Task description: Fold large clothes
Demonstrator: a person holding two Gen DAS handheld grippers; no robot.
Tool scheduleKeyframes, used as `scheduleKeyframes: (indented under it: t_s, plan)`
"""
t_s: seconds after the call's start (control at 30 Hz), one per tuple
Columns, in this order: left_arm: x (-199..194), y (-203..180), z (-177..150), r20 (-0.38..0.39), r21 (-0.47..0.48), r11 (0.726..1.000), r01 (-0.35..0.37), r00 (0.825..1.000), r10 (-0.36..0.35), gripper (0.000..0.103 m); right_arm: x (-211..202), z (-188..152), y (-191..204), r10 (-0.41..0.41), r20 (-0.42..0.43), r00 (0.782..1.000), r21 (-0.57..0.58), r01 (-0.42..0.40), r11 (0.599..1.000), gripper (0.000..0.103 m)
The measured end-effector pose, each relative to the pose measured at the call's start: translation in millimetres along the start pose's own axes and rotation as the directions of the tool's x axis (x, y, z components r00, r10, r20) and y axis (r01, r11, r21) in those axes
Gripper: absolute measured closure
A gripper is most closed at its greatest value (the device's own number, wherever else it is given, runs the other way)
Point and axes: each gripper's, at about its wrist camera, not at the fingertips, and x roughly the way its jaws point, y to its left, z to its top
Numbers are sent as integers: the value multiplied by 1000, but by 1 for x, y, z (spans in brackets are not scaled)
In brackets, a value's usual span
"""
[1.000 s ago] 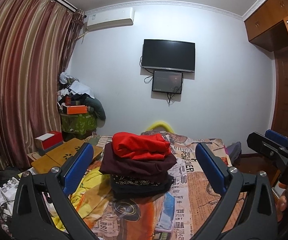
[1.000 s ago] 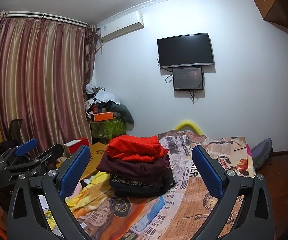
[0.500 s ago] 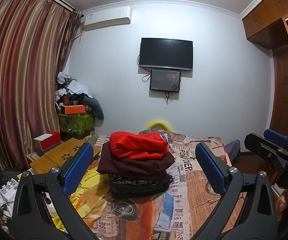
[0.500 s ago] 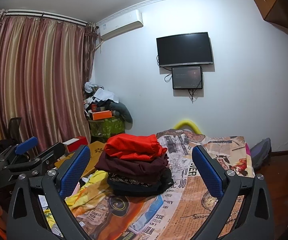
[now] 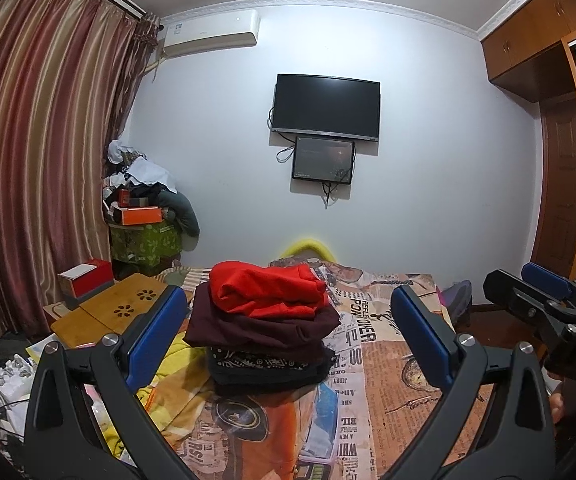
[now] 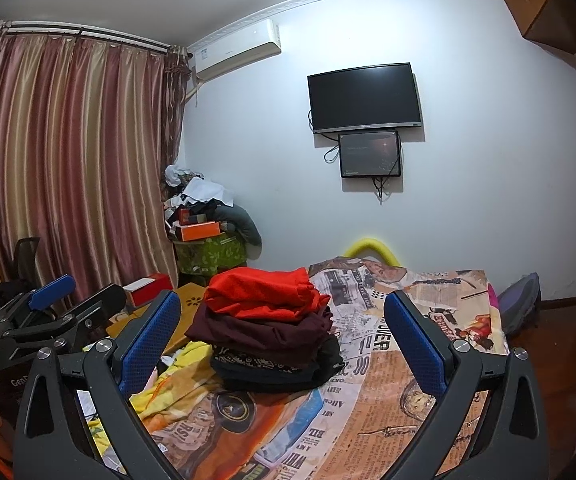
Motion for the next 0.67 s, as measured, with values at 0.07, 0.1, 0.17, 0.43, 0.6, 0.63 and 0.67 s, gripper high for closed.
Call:
scheduleKeyframes:
  t_s: [0.07, 0.1, 0.17, 0.43, 0.6, 0.63, 0.67]
  plan:
    - [1, 0, 0, 0, 2, 1000, 2, 1000, -2, 1, 1, 0, -1, 1, -2, 1000, 2, -1, 1000, 2]
    - [1, 0, 0, -2, 3, 1000, 4, 1000, -4, 1, 1, 0, -1, 0, -3, 1000, 2, 0, 1000, 2]
    - [2, -1, 0, -2, 6, 1000, 7, 1000, -7, 1, 2, 0, -2, 0, -6, 1000, 3, 0, 1000, 2]
    - [3, -5, -2, 1, 18, 1000, 3, 1000, -3, 1, 4, -1, -4, -5, -15, 1000, 10, 5, 1000, 2]
    - [4, -7, -2, -1, 26, 1000, 5, 1000, -5, 1, 5, -2, -6, -7, -21, 1000, 17, 8, 1000, 2]
    - [5, -7, -3, -3, 27, 1000, 5, 1000, -5, 1, 6, -3, -7, -7, -23, 1000, 18, 7, 1000, 2]
    - [6, -7, -3, -6, 27, 1000, 5, 1000, -5, 1, 7, -3, -7, -8, -25, 1000, 19, 9, 1000, 2]
